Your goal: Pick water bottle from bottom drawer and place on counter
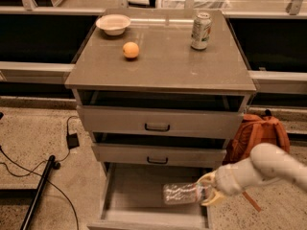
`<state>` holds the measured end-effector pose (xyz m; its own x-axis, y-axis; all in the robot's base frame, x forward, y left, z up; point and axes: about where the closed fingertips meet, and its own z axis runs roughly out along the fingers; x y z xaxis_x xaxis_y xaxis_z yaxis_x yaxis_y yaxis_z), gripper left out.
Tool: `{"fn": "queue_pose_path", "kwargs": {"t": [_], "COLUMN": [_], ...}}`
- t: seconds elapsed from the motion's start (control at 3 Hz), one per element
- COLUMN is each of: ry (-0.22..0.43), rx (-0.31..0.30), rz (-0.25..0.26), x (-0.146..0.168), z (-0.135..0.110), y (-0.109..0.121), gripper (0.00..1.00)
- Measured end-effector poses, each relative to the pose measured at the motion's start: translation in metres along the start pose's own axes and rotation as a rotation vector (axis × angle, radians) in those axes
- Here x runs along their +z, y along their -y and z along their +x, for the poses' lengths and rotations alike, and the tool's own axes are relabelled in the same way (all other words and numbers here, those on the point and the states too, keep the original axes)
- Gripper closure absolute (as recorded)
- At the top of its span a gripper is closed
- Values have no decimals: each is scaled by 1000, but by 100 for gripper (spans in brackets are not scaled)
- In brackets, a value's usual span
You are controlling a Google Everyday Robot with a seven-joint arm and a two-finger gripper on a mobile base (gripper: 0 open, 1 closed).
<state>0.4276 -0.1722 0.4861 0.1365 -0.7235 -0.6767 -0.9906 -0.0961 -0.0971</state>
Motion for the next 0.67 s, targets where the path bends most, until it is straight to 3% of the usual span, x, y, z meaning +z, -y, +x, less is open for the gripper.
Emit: {"fn": "queue_pose_path", "kwargs": {"t": [0.33, 0.67], "ry": [-119, -186], "rx": [168, 287], "rz": [28, 77], "x": [-112, -204], "z": [-3, -22], "y": [30, 49], "gripper": [100, 100]}}
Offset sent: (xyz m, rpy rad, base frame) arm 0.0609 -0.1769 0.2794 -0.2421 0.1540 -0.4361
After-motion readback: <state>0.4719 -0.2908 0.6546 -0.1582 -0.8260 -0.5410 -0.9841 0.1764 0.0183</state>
